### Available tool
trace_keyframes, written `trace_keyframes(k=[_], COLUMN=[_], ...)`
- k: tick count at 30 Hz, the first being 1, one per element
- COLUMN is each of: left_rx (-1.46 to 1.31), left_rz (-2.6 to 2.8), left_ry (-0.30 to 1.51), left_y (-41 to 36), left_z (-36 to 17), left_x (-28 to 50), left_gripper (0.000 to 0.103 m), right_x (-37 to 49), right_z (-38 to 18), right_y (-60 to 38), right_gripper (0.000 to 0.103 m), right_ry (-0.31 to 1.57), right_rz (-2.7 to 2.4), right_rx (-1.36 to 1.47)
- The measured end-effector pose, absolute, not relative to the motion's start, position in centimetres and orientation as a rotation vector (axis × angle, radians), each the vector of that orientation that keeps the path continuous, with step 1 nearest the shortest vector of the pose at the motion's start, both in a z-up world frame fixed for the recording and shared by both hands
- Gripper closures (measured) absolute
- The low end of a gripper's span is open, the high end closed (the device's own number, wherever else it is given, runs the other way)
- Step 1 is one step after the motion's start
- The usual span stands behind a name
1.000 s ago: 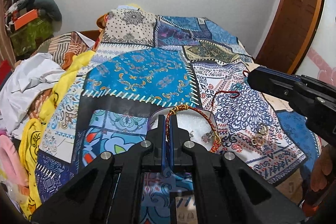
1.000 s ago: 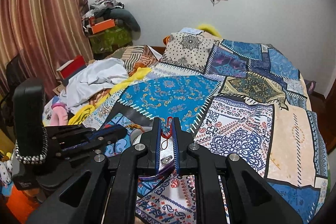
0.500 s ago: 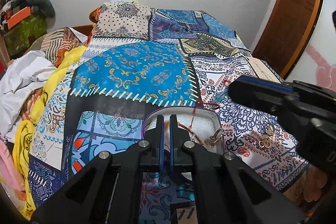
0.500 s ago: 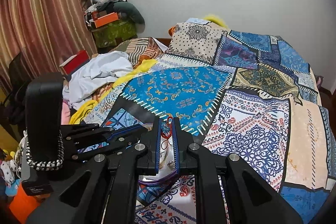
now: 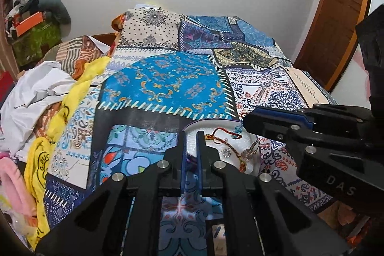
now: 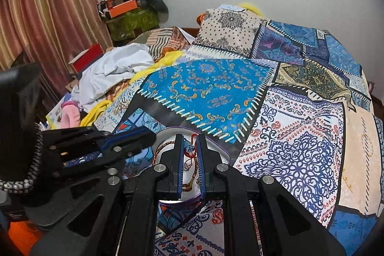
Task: Organize jewelry
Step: 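Lower both bracelets into the heart box and open both grippers, then withdraw both grippers from the box toward the gold rings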
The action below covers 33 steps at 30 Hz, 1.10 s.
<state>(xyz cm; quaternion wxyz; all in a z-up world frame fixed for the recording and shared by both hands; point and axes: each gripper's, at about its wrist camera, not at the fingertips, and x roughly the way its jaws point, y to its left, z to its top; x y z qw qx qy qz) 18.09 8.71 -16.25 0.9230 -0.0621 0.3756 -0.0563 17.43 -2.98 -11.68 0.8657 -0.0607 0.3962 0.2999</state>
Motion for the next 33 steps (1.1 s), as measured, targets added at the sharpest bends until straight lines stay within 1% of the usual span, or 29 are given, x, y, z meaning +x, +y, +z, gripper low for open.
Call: trace_keyframes(k=[4, 6, 7, 8, 9, 11, 13, 16, 20, 24, 29, 33], left_rx=[-0.131, -0.126, -0.124, -0.121, -0.120, -0.120, -0.119, -0.112, -0.100, -0.091, -0.080, -0.060], left_rz=[-0.101, -0.094, -0.091, -0.087, -0.082, -0.076, -0.069, -0.063, -0.057, -0.061, -0.077, -0.104], left_ry=[0.776, 0.775, 0.772, 0.768, 0.763, 0.760, 0.759, 0.757, 0.745, 0.731, 0.718, 0.717], left_y=[9.1, 9.1, 9.2, 9.2, 9.3, 9.3, 9.3, 9.2, 8.7, 8.0, 6.7, 5.0], left_z=[-16.1, -15.9, -15.8, -15.7, -15.5, -15.3, -15.1, -14.7, -13.9, -13.0, -12.0, -11.5], left_x=[17.7, 17.4, 17.3, 17.1, 16.9, 16.6, 16.4, 16.0, 15.3, 14.8, 14.4, 14.2], left_gripper=[0.093, 0.087, 0.081, 0.076, 0.075, 0.074, 0.074, 0.073, 0.067, 0.066, 0.062, 0.062], right_x=[17.2, 17.1, 17.1, 17.0, 17.0, 16.9, 16.8, 16.6, 16.1, 15.5, 14.7, 14.3], right_z=[-11.7, -11.7, -11.7, -11.7, -11.7, -11.6, -11.3, -10.8, -10.0, -9.2, -8.2, -7.4], right_y=[-2.7, -2.6, -2.6, -2.6, -2.6, -2.7, -3.0, -3.4, -4.3, -5.6, -7.7, -10.3], right_gripper=[0.093, 0.093, 0.092, 0.088, 0.086, 0.073, 0.068, 0.068, 0.068, 0.067, 0.067, 0.067], right_ry=[0.836, 0.839, 0.843, 0.847, 0.848, 0.841, 0.832, 0.823, 0.805, 0.786, 0.762, 0.744], right_rz=[0.630, 0.625, 0.623, 0.621, 0.619, 0.609, 0.600, 0.589, 0.571, 0.546, 0.509, 0.463], right_rx=[-0.138, -0.149, -0.153, -0.155, -0.155, -0.154, -0.154, -0.161, -0.166, -0.161, -0.150, -0.128])
